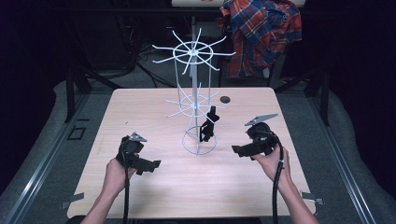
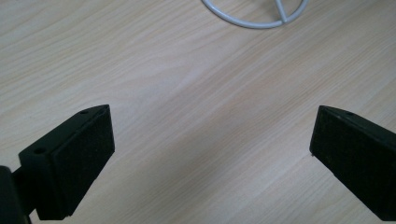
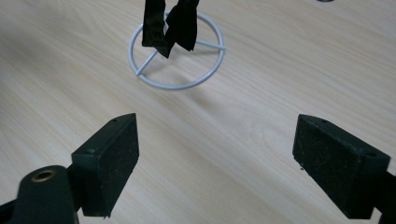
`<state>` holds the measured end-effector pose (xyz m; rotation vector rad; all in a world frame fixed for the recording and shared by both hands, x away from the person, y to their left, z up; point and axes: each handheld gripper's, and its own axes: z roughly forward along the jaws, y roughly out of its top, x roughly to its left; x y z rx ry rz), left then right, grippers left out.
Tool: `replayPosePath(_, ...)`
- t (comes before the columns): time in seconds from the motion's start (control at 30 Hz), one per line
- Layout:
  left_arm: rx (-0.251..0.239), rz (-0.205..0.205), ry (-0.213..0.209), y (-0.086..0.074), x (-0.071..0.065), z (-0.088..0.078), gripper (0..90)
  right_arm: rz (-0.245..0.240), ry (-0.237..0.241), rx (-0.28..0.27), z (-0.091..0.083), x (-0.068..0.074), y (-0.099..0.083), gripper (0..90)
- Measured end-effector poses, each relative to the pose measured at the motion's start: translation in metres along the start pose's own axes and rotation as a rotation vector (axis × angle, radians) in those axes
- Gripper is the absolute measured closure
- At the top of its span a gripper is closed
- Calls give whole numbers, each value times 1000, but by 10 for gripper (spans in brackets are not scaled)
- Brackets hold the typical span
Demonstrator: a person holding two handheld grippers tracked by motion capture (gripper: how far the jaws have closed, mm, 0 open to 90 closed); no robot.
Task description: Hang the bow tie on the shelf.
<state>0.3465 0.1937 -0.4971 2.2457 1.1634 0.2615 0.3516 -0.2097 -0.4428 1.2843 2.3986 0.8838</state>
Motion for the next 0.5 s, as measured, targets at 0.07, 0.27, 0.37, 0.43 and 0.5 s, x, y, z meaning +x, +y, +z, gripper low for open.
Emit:
replayPosePath(0.07,1,0,-4,0,0,0,0,-7,-3,5,-1,0,-2,142)
replayPosePath(0.27,30,24,-6,1,-3,5,0,-25,-14,42,-1,0,-14,147)
replayPosePath(0.37,31,26,-19,2,-3,6,0,-19,-5,85,8,-4,-24,144)
replayPosePath(0.43,33,27,-18,2,-3,7,0,-18,-7,100,9,-4,-25,142)
replayPosePath(0.5,38,32,-19,2,-4,8,0,-28,-8,106,14,-6,-27,151)
